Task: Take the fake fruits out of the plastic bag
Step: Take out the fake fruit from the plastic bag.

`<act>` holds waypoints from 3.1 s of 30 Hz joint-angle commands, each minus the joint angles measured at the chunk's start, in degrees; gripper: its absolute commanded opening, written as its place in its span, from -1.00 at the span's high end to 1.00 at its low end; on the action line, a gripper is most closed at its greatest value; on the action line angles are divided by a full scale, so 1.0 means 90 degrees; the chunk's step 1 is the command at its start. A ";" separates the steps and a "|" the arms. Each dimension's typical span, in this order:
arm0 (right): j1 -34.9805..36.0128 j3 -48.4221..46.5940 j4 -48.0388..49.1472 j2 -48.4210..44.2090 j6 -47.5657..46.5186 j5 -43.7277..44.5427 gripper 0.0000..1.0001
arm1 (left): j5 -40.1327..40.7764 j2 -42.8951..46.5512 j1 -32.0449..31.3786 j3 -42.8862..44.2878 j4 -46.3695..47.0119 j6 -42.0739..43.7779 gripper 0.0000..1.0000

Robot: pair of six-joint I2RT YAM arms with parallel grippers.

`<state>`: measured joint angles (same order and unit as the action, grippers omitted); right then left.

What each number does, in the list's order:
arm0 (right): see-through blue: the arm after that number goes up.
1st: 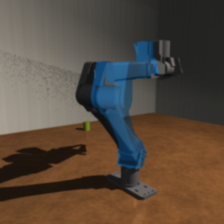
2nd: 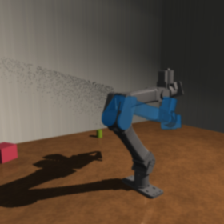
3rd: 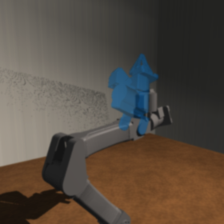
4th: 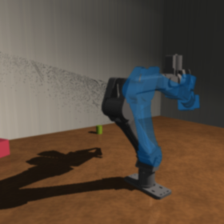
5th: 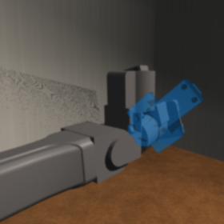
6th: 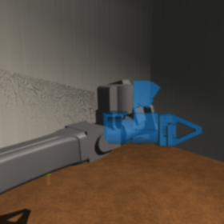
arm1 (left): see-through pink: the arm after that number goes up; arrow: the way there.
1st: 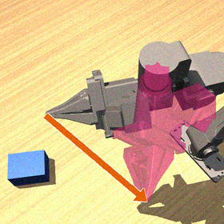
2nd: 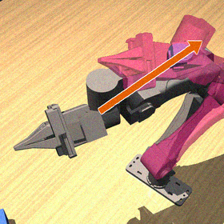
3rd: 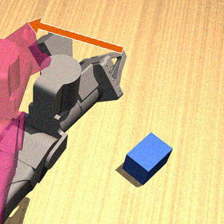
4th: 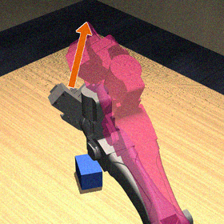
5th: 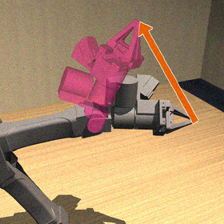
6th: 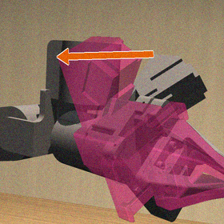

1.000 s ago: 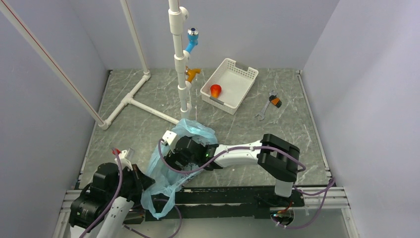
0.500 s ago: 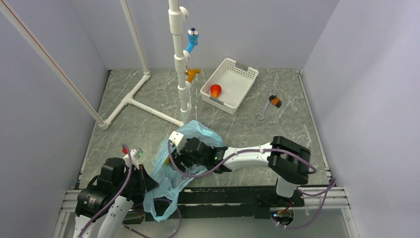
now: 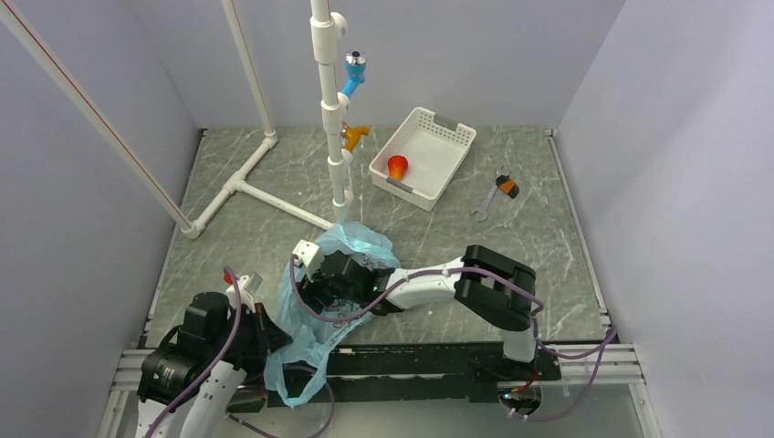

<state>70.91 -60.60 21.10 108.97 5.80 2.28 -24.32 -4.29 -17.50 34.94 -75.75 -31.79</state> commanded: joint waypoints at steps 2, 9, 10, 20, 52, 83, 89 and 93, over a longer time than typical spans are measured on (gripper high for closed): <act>-0.0046 -0.0644 0.0371 0.0450 0.0036 -0.0075 -0.29 | -0.0120 0.0109 -0.0008 -0.0044 0.0131 -0.0028 1.00; -0.0122 -0.1127 0.0201 0.1036 0.0006 -0.0220 -0.38 | -0.0121 0.0079 -0.0009 0.0017 0.0079 0.0019 1.00; -0.0143 -0.1134 0.0239 0.1058 0.0014 -0.0219 -0.38 | -0.0121 0.0084 -0.0009 0.0015 0.0077 0.0019 1.00; -0.0324 -0.1520 0.0480 0.1314 0.0216 -0.0938 -0.66 | -0.0131 0.0046 -0.0009 -0.0020 0.0121 0.0023 1.00; -0.0356 0.0241 -0.1595 -0.1952 0.0686 0.0297 0.97 | 0.1050 0.0087 -0.0009 0.0469 0.0286 -0.0106 1.00; -0.0131 0.0263 -0.1115 -0.3337 0.1130 -0.3330 1.00 | 0.1578 -0.0335 -0.0008 0.0496 0.1423 -0.0127 1.00; -0.0135 0.0112 -0.1332 -0.4367 0.0947 -0.2289 1.00 | 0.1682 0.0215 -0.0009 0.0446 0.1032 -0.0145 1.00; -0.0134 -0.0049 -0.1523 -0.4839 0.0862 -0.1203 1.00 | 0.0794 0.0407 -0.0008 0.0102 0.1307 0.0132 1.00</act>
<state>69.73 -58.26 8.56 69.34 15.55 -19.77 -11.07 -2.11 -17.50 37.65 -65.60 -32.49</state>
